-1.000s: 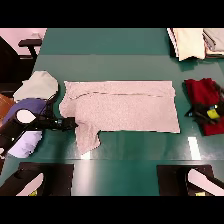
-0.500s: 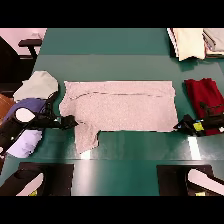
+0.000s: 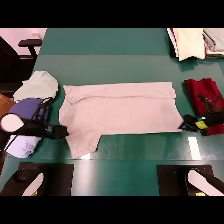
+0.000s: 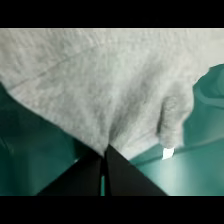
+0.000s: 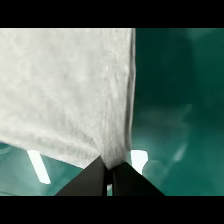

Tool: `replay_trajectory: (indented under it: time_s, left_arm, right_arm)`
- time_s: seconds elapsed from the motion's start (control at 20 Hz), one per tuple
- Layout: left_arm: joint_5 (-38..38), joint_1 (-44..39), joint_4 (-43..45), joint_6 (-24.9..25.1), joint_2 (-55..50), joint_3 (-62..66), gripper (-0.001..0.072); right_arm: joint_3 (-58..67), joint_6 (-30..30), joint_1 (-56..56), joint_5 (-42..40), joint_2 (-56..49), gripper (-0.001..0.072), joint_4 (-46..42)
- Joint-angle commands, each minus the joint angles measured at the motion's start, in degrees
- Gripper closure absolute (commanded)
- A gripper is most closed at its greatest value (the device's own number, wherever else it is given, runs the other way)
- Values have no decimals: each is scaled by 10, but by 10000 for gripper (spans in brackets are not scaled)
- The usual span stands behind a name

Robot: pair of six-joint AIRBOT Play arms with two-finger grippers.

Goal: Fold the shirts.

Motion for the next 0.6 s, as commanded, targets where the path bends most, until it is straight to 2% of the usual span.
replay_trajectory:
  time_s: [0.0,0.1,0.2,0.35,0.55]
  left_arm:
    - [-97,0,9,-38,81,7,690]
    - [-91,0,9,-38,78,30,691]
    - [-49,0,14,-35,57,56,690]
    - [-2,0,35,-16,-20,105,689]
    - [91,0,45,21,-146,170,689]
  right_arm:
    - [3,5,-21,69,93,698,-89]
    - [3,5,-26,64,127,698,-97]
    - [5,16,-7,44,125,698,-96]
    - [53,39,55,20,61,698,-96]
    - [182,61,108,-26,-62,698,-95]
